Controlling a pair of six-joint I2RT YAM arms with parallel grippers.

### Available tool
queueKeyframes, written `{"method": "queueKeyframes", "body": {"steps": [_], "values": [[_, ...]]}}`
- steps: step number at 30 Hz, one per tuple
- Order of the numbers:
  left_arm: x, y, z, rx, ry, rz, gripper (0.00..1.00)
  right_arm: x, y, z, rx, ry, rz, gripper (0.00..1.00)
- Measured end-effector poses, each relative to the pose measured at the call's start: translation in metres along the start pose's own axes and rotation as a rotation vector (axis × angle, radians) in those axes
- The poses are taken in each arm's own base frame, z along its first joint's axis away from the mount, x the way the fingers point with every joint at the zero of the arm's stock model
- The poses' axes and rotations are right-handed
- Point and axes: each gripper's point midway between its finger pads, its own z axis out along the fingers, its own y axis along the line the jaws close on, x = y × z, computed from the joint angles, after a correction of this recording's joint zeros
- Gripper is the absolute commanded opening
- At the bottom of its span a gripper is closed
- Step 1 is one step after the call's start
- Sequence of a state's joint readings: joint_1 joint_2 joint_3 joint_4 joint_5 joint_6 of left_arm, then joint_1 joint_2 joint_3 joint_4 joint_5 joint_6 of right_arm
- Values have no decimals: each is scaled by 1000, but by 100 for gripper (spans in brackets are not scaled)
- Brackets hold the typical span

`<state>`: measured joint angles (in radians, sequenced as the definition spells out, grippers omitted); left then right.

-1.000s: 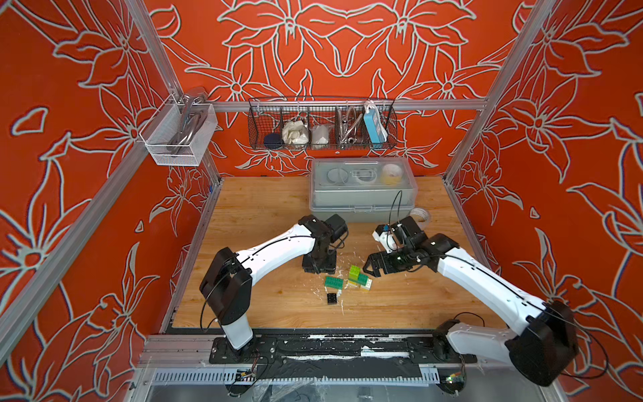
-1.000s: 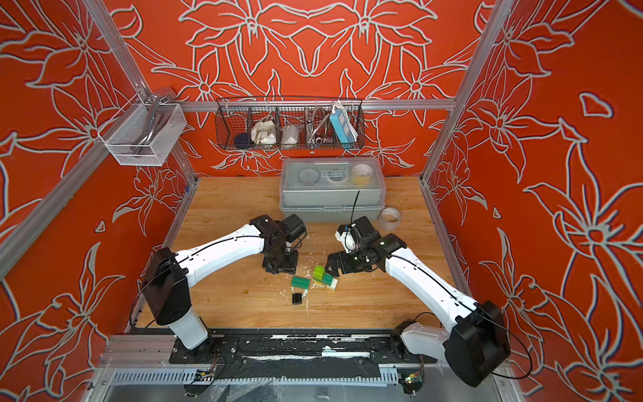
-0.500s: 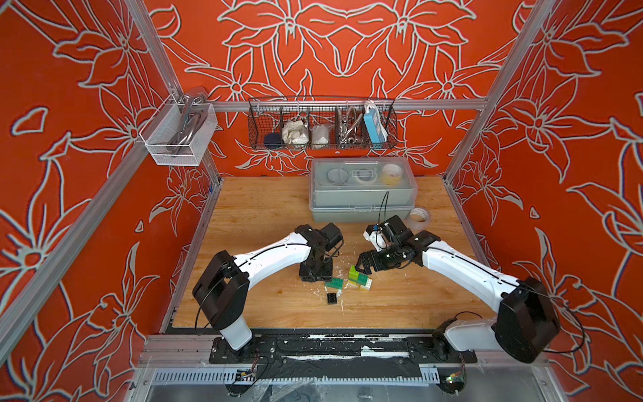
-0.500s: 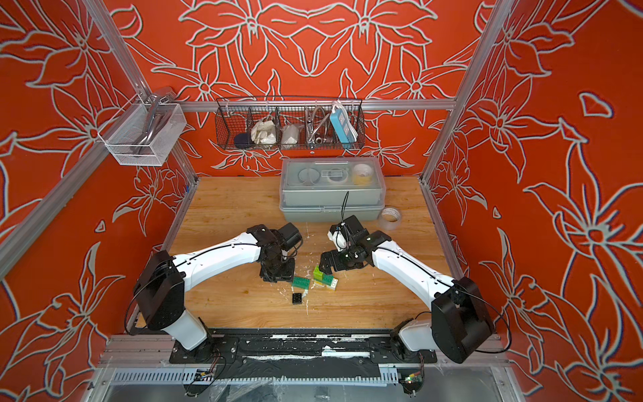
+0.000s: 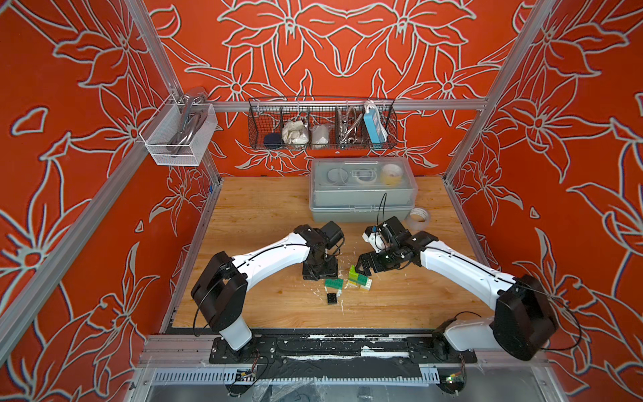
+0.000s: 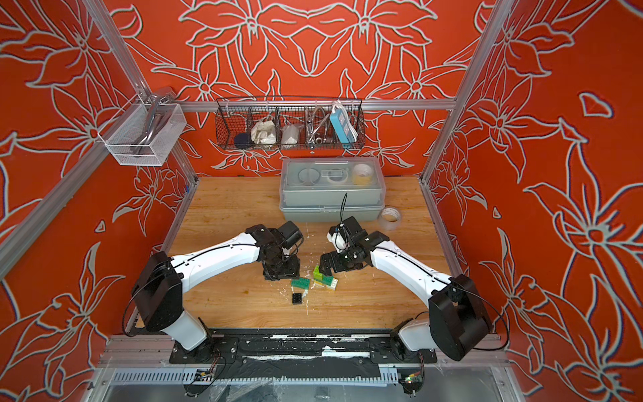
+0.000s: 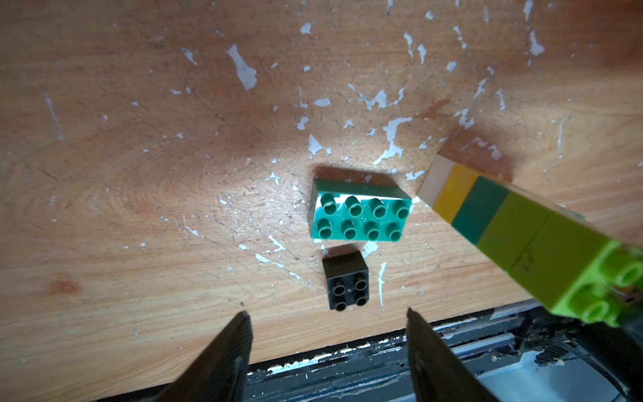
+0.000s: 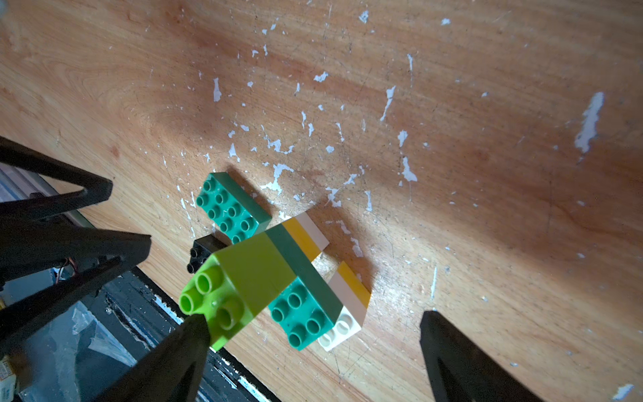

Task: Assemble a giraffe with lego
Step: Assemble the lego brick with the lego brick, then pick up the lego brick from the center of the board.

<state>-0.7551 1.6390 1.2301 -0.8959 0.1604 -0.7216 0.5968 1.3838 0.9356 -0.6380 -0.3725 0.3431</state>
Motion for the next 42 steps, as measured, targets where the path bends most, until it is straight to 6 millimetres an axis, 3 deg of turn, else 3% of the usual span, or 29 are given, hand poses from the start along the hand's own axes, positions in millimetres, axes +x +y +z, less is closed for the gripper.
{"method": "queueKeyframes", "body": {"steps": [13, 17, 21, 26, 31, 42], "values": [[-1, -6, 2, 24, -7, 1, 71, 1, 1, 0, -4, 8, -11, 99], [-2, -8, 3, 27, -7, 4, 86, 1, -1, -5, 14, 1, -12, 99], [0, -12, 8, 25, -2, 18, 89, -5, 5, -22, 11, -39, -21, 99], [4, -15, 22, 6, 18, 44, 89, -23, 23, -58, -27, -163, -46, 100], [2, -13, 40, -24, 33, 52, 89, -16, 28, -81, -31, -206, -47, 100], [-5, -4, 73, -97, 49, 85, 85, -2, 17, -90, 3, -191, 7, 100]]}}
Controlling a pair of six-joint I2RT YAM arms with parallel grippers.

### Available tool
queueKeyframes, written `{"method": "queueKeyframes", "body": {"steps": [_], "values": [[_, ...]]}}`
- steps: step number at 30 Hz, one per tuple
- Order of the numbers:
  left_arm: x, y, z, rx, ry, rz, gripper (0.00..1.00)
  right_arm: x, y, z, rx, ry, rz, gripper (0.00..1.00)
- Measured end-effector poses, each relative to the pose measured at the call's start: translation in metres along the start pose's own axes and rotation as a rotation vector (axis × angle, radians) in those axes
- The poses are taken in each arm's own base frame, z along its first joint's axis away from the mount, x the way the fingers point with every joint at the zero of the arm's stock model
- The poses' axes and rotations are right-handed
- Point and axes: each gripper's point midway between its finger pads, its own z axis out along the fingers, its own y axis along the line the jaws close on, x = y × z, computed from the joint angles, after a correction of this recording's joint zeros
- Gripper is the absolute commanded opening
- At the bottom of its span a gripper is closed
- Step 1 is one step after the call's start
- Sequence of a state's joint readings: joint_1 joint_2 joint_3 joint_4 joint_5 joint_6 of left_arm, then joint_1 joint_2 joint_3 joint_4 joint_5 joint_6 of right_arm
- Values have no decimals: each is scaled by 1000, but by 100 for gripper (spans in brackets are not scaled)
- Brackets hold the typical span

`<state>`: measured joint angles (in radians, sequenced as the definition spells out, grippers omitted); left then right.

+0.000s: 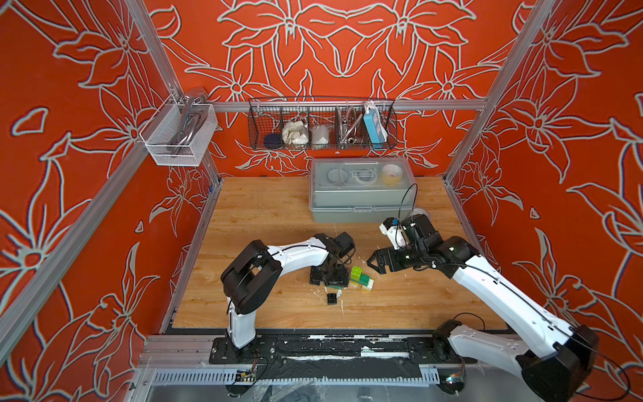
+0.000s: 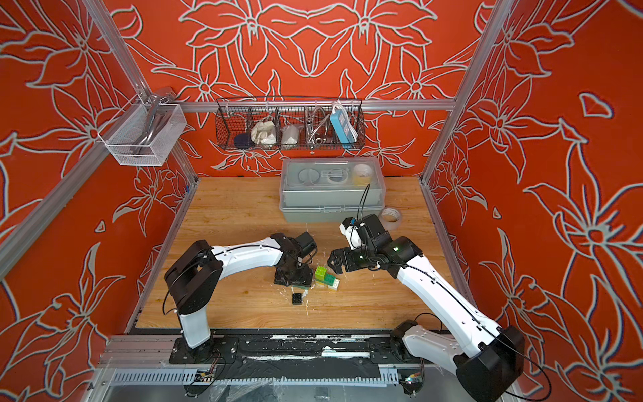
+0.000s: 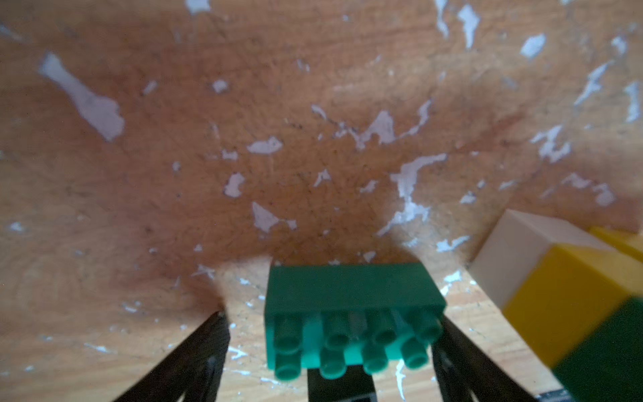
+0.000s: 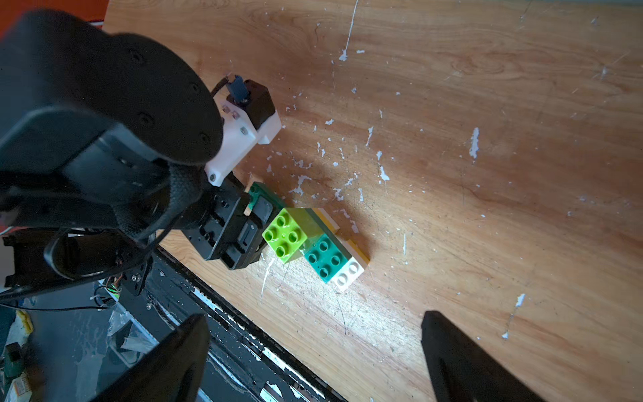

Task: Assemble a giraffe with lego
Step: Pick up the lego brick from the center of the board, then assemble the lego brick with the lego brick.

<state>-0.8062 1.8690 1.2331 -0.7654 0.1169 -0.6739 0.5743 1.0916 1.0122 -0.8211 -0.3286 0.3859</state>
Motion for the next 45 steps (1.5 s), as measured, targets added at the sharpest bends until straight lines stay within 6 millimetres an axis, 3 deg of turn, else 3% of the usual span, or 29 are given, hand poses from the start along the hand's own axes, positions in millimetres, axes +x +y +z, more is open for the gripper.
{"method": "queueKeyframes", "body": {"steps": [4, 8, 17, 21, 24, 27, 33, 37, 41, 45], "values": [[-7, -1, 0, -3, -31, 12, 78, 0, -5, -2, 10, 0, 29, 100], [-12, -4, 1, -8, -56, 33, 60, 0, -13, -7, 20, -19, 62, 100], [-10, -9, 1, -14, -66, 46, 51, 0, -25, -11, 38, -37, 107, 100], [-5, -2, -4, -67, -56, 40, 51, 0, -27, -12, 38, -39, 115, 100], [-7, 4, -20, -115, -66, 37, 51, 0, -28, -12, 39, -40, 119, 100], [-10, 2, -51, -123, -98, 41, 51, 4, -30, -12, 39, -39, 125, 100], [-26, -30, -130, -14, -195, 84, 51, 13, -32, -12, 38, -28, 134, 100], [-31, -53, -167, 63, -216, 132, 51, 14, -33, -15, 40, -36, 138, 100], [-31, -70, -176, 79, -199, 195, 51, 14, -36, -18, 47, -47, 148, 100], [-25, -73, -154, 42, -119, 231, 52, 15, -39, -20, 54, -49, 161, 100]]}}
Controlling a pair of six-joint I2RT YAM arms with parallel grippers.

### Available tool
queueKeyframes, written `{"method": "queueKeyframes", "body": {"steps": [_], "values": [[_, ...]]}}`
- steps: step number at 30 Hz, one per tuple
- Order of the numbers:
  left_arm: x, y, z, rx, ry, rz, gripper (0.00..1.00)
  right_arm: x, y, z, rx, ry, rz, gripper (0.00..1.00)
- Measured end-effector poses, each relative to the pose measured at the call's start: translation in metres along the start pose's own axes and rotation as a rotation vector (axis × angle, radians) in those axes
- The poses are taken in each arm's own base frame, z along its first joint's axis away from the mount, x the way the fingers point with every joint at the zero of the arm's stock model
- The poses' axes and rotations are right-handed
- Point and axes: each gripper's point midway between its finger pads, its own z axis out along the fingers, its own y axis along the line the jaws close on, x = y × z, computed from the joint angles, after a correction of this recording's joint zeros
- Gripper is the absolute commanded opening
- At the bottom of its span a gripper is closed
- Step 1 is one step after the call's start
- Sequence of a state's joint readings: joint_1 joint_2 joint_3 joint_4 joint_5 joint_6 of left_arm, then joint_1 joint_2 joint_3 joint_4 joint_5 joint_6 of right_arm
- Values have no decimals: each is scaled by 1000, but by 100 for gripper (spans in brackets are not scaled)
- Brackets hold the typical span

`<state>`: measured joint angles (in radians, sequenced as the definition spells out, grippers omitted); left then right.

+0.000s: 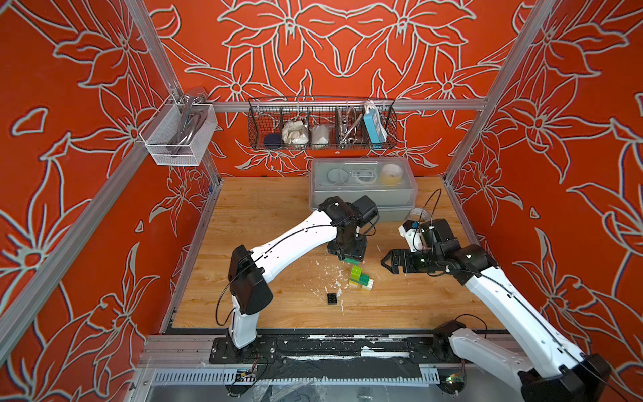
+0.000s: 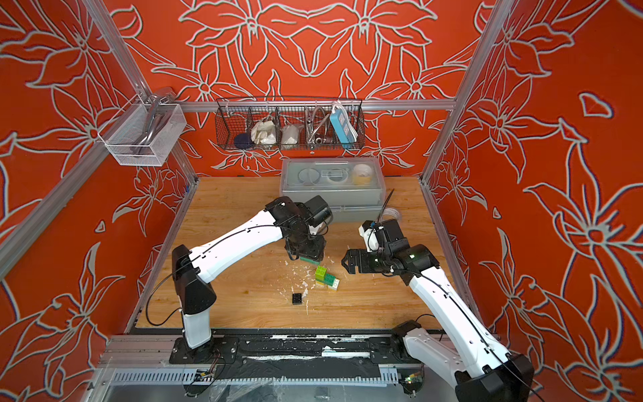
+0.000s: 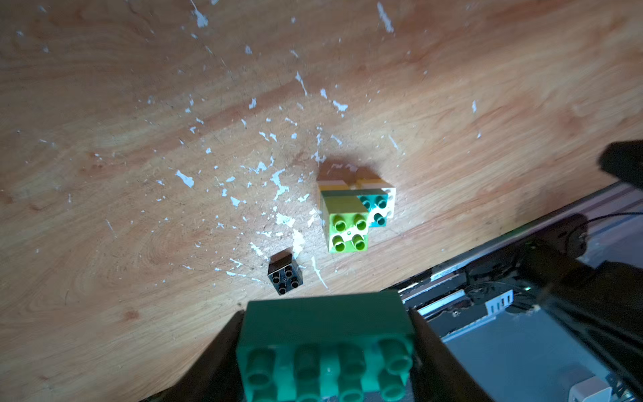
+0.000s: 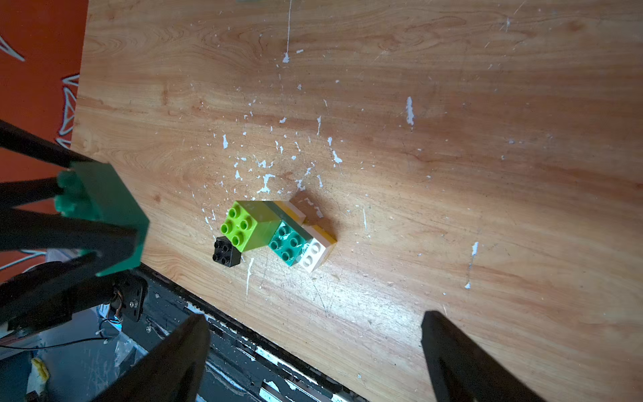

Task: Assemble a giraffe with lego
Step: Assemble the lego brick with the lego brick.

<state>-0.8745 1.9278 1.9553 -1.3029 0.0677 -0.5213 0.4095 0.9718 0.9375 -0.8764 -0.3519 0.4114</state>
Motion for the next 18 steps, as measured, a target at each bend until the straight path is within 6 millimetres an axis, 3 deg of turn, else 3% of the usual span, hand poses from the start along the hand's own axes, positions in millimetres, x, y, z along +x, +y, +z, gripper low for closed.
{"method": "queueKeyframes", "body": {"steps": [6, 18], "values": [[8, -1, 25, -27, 85, 21, 52, 1, -2, -3, 0, -11, 7, 100], [0, -14, 37, 3, 107, 29, 52, 14, -1, -5, -27, -12, 4, 100]]}}
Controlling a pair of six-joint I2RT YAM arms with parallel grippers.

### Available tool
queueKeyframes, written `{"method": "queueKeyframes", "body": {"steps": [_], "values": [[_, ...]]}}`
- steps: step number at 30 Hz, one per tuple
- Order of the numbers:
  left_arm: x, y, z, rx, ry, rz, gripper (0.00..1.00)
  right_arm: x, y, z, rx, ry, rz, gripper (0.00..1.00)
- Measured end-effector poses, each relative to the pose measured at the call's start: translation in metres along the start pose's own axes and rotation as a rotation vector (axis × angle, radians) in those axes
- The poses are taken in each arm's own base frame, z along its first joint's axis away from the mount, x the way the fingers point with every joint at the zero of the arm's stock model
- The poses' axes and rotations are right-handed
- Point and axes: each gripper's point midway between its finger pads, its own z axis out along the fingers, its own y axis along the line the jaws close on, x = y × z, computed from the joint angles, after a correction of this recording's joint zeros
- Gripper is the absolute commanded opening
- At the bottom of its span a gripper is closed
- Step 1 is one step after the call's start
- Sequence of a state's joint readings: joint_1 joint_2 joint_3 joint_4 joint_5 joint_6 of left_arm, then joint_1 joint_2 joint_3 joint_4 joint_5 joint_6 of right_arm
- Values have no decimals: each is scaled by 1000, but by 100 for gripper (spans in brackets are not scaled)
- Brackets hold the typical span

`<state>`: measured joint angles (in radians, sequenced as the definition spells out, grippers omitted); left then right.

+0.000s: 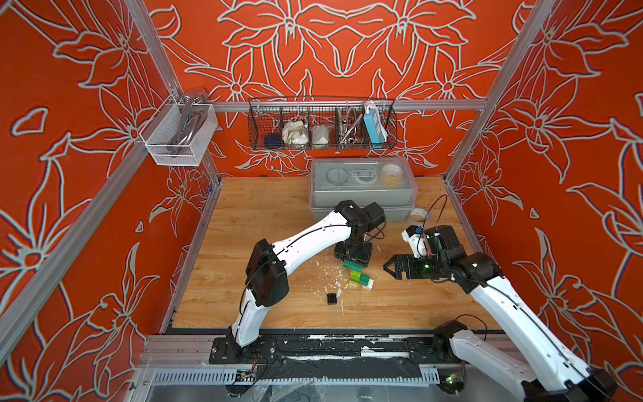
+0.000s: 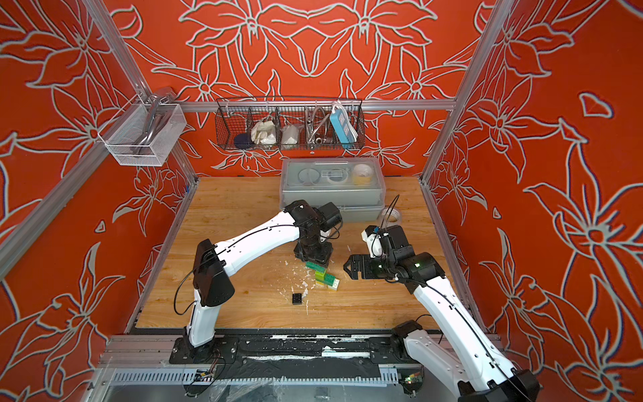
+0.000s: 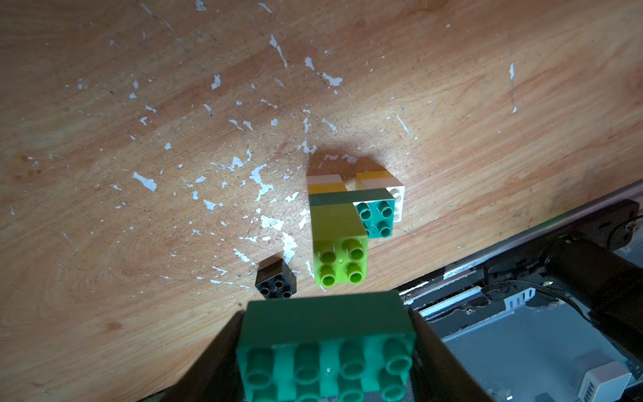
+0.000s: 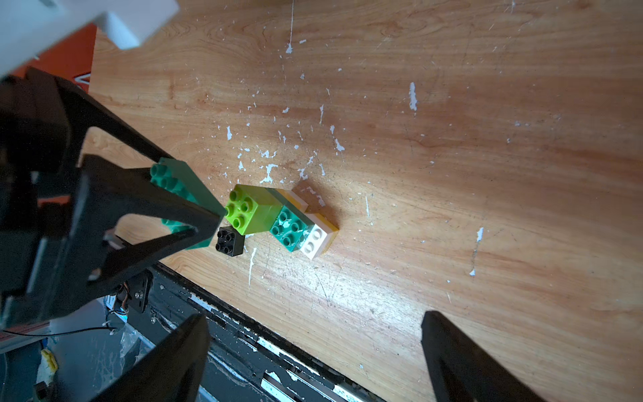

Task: Assemble a giraffe with lego
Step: Assemble the lego brick with the lego brick.

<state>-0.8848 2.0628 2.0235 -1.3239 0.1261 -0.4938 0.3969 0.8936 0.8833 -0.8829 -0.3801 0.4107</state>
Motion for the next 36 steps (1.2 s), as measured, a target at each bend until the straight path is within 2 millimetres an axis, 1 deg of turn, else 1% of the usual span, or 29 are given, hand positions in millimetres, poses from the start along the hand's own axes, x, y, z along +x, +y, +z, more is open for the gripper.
{"method": "queueKeyframes", "body": {"steps": [4, 18, 36], "values": [[0, 0, 8, -4, 21, -3, 52, -1, -1, 0, 2, -2, 4, 100], [0, 2, 24, -19, 50, -7, 51, -2, -4, 0, 7, -6, 17, 100], [-3, 3, 28, -18, 43, -10, 51, -3, -6, 0, 9, -5, 27, 100]]}}
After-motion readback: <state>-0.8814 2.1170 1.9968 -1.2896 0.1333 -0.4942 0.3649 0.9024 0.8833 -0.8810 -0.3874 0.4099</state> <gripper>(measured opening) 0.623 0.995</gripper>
